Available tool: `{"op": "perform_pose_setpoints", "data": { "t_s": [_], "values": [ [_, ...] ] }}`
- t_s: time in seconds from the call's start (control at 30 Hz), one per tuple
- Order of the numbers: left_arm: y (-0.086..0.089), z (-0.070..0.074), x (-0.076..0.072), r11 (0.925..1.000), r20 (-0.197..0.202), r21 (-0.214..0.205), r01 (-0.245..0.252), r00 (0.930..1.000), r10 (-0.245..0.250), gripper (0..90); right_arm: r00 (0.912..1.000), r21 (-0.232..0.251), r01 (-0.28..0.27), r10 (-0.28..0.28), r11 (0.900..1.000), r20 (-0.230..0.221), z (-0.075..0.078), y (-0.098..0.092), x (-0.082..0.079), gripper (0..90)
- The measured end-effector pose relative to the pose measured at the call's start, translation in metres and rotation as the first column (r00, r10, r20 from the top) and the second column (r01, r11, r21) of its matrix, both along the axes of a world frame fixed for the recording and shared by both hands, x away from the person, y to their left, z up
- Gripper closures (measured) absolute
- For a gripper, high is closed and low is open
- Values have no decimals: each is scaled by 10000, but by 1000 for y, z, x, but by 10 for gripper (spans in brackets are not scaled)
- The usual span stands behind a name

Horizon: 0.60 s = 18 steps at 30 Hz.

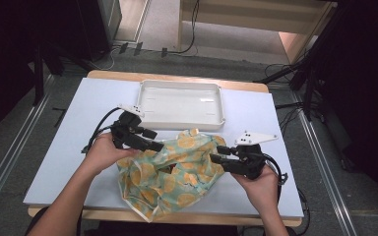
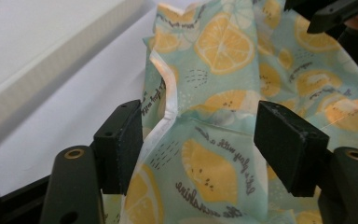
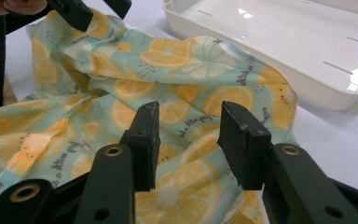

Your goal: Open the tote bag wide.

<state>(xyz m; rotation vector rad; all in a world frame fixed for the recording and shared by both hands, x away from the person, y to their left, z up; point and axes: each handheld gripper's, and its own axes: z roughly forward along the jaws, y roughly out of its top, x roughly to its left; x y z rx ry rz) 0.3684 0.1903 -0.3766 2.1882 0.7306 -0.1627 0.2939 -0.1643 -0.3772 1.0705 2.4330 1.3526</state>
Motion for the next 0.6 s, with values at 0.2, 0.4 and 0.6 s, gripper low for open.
{"op": "perform_pose_setpoints", "data": {
  "t_s": [0.2,0.4,0.6],
  "values": [
    [0,-14,0,9999,-462,2,139,9988,-138,407,9999,-94,125,-126,9999,-46,-2,-3,0,551],
    [-3,-22,0,9981,-1069,453,409,9936,-359,705,9995,-207,302,-305,9993,-104,-6,-10,3,497],
    [-2,-23,-3,9961,-1103,677,570,9927,-493,900,9984,-114,553,-554,9984,-145,-7,-18,2,487]
  ]
}}
